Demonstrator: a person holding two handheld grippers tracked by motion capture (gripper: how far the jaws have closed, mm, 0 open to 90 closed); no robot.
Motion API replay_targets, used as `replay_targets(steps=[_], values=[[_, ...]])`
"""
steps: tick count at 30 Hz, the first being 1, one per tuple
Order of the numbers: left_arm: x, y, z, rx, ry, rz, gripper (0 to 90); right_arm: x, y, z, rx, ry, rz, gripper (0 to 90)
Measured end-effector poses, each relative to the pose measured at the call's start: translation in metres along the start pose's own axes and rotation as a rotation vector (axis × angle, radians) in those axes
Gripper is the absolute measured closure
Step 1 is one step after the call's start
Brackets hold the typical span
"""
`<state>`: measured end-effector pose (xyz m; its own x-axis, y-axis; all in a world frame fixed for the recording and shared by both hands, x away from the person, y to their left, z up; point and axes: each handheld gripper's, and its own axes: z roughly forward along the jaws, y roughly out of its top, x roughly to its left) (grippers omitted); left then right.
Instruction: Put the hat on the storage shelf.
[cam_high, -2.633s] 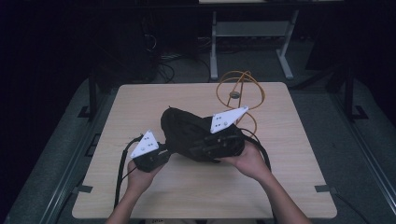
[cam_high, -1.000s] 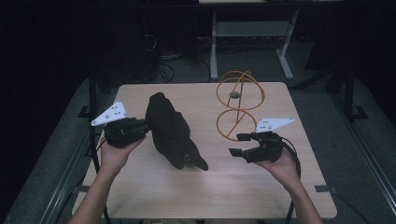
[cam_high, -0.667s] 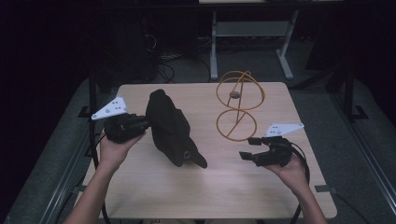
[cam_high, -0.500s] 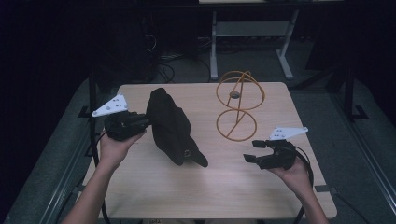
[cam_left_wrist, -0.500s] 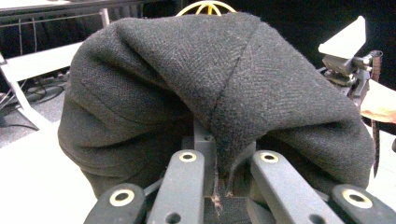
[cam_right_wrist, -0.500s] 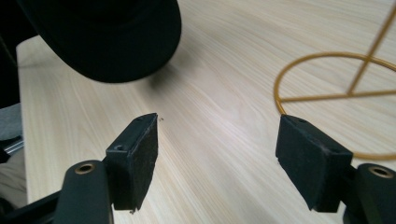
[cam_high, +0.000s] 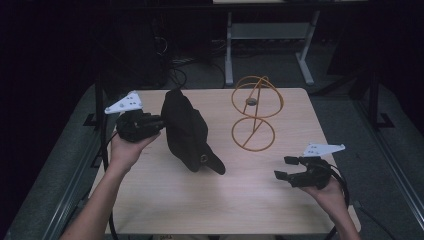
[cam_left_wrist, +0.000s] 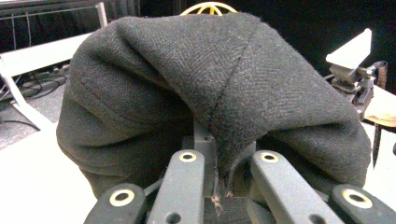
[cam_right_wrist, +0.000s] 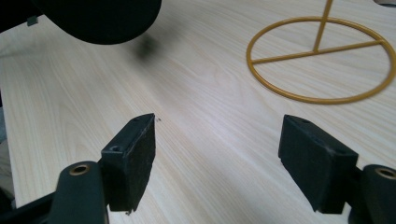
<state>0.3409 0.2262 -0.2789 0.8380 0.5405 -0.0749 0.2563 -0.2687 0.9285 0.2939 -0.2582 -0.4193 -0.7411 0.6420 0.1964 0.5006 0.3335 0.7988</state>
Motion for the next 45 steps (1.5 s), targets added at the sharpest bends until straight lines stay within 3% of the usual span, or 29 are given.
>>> replay_targets(steps=[9,25,31,45], values=[[0.007,0.020,0.010,0.014,-0.006,0.010,85.8,-0.005,-0.008,-0.008,-0.008,-0.005,0.005,26.4],[0.019,0.052,0.046,0.024,-0.056,0.011,85.8,-0.017,-0.012,-0.017,-0.032,-0.020,0.034,25.0],[0.020,0.065,0.058,0.036,-0.063,0.025,85.8,-0.017,-0.014,-0.015,-0.014,-0.027,0.029,24.9],[0.019,0.108,0.090,0.044,-0.087,0.077,85.8,-0.021,-0.012,-0.020,-0.051,-0.044,0.032,24.7]])
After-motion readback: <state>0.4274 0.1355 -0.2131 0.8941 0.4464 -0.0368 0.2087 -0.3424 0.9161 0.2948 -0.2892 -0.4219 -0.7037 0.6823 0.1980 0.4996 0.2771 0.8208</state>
